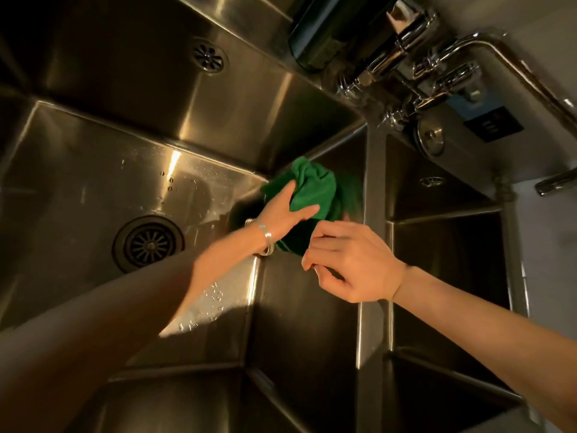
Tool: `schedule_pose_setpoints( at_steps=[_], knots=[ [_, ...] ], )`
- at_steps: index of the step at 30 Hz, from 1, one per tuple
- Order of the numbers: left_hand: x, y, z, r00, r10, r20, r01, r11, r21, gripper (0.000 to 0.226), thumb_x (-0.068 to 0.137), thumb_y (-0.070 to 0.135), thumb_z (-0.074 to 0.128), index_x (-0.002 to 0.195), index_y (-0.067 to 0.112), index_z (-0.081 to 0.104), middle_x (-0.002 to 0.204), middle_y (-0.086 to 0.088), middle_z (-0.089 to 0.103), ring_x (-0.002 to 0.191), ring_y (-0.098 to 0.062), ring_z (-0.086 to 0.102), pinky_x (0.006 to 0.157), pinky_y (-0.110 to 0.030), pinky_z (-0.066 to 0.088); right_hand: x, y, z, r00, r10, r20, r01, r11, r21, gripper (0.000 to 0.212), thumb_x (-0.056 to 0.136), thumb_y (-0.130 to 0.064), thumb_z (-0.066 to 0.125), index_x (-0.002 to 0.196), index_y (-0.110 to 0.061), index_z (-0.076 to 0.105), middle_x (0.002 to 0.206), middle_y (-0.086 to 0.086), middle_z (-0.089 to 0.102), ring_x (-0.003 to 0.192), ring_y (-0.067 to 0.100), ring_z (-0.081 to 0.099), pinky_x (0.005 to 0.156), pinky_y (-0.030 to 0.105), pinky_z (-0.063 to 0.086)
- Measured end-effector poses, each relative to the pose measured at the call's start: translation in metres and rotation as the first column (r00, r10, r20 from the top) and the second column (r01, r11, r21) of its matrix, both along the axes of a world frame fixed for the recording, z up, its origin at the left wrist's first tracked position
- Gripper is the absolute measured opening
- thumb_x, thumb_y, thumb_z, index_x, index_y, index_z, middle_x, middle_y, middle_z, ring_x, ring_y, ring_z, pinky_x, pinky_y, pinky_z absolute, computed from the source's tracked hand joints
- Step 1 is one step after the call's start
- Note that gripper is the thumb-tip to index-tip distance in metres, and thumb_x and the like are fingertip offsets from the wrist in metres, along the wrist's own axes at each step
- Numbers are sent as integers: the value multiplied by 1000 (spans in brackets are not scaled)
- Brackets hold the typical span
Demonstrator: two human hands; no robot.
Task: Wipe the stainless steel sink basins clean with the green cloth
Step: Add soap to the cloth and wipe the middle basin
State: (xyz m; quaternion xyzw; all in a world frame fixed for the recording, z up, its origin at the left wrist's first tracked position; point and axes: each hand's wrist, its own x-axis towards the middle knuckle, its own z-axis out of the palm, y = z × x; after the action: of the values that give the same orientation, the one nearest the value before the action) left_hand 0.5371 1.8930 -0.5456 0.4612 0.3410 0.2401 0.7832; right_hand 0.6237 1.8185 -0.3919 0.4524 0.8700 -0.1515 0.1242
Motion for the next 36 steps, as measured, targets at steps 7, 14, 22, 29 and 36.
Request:
schedule_pose_setpoints(
  at_steps=[7,14,22,29,36],
  knots=[
    [26,33,-22,961,75,-266,-76,997,5,62,86,29,63,137,9,33,131,-13,51,119,-28,50,103,-39,39,0,4,-3,1000,31,-2,-31,999,17,23,77,-17,54,91,-18,72,98,-3,67,101,20,56,82,31,39],
    [11,18,-23,981,-1,-196,-29,988,-149,57,81,20,70,130,14,43,124,-7,57,113,-22,54,102,-40,41,3,3,-1,1000,26,7,-26,1000,-4,23,78,-17,52,89,-18,73,93,-4,68,100,20,57,85,33,41],
    [29,36,7,991,21,-130,-40,988,-149,69,86,43,59,141,15,29,129,-4,51,116,-22,52,102,-39,41,1,2,-3,1000,29,4,-29,1000,-4,24,79,-19,51,90,-17,72,92,-4,68,98,19,56,83,30,39],
    [47,71,-47,956,42,-290,-102,975,-195,78,62,50,64,130,14,47,121,-9,60,108,-28,59,98,-44,45,4,4,-5,999,37,-30,-36,999,21,23,77,-18,53,91,-16,72,91,-4,68,97,20,57,81,32,41],
    [43,75,-52,861,-42,-506,39,999,-18,48,89,25,58,129,5,42,126,-16,54,114,-33,53,100,-41,41,5,3,-6,999,32,-33,-31,999,27,22,77,-17,54,89,-15,72,90,-3,68,96,20,57,80,34,42]
  ],
)
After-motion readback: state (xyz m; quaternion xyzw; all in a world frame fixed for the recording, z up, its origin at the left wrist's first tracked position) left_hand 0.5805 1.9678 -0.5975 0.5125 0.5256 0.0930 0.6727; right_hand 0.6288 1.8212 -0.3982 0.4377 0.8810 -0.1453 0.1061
